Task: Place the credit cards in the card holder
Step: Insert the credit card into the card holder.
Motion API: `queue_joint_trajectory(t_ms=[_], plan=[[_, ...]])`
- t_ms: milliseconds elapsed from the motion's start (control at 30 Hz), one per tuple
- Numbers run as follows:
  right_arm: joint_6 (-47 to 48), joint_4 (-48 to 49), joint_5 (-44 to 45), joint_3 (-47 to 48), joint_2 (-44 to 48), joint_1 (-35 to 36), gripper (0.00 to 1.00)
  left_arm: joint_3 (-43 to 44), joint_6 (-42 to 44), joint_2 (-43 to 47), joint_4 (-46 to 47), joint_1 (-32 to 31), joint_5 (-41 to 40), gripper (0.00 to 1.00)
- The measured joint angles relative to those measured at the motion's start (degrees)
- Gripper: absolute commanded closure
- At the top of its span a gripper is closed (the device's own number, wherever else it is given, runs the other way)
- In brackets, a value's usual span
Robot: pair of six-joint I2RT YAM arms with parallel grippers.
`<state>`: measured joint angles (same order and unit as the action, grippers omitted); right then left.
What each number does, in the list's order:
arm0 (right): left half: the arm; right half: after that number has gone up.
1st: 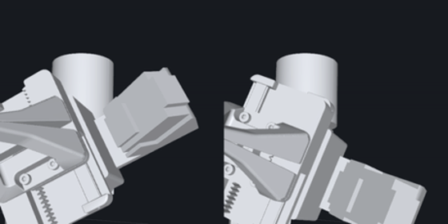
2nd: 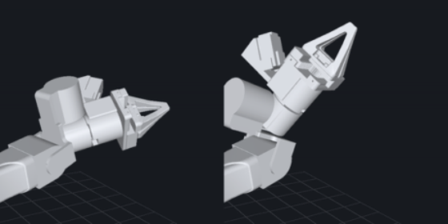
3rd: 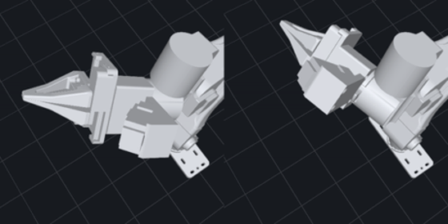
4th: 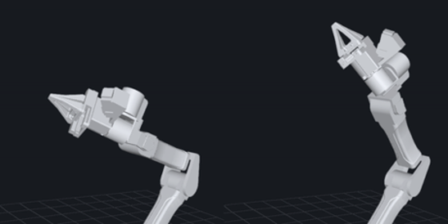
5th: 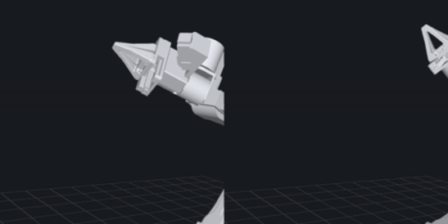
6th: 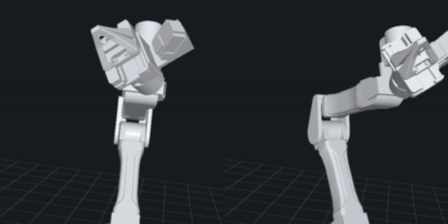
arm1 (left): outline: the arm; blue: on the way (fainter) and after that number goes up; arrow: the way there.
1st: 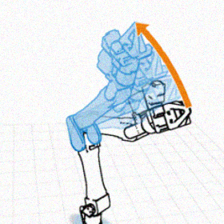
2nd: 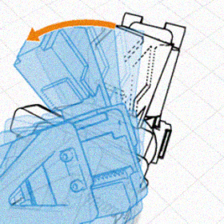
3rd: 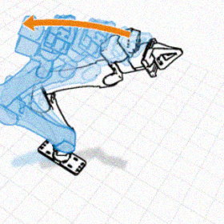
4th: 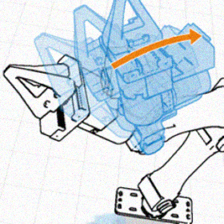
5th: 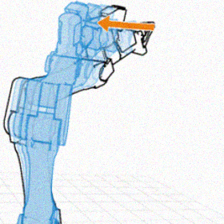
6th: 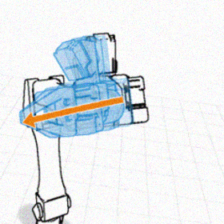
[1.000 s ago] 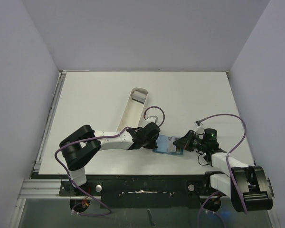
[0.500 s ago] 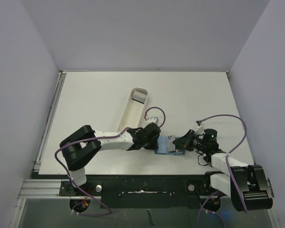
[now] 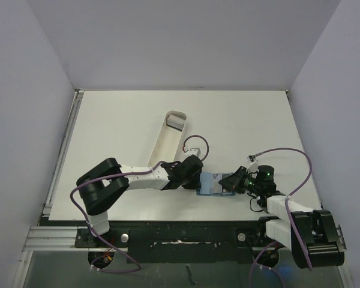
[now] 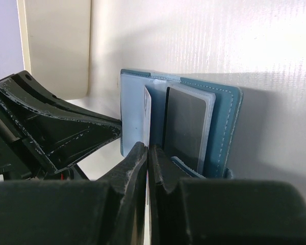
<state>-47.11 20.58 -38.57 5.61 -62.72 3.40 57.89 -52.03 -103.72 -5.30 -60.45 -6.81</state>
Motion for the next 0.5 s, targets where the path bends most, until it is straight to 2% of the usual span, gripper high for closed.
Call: queue_joint_trajectory(t_ms=[500], plan=[[-0.5,0.7,0.0,0.0,-2.2,0.9,0.98,0.0,-0.1,-0.2,0.5,0.0,0.2,0.95]])
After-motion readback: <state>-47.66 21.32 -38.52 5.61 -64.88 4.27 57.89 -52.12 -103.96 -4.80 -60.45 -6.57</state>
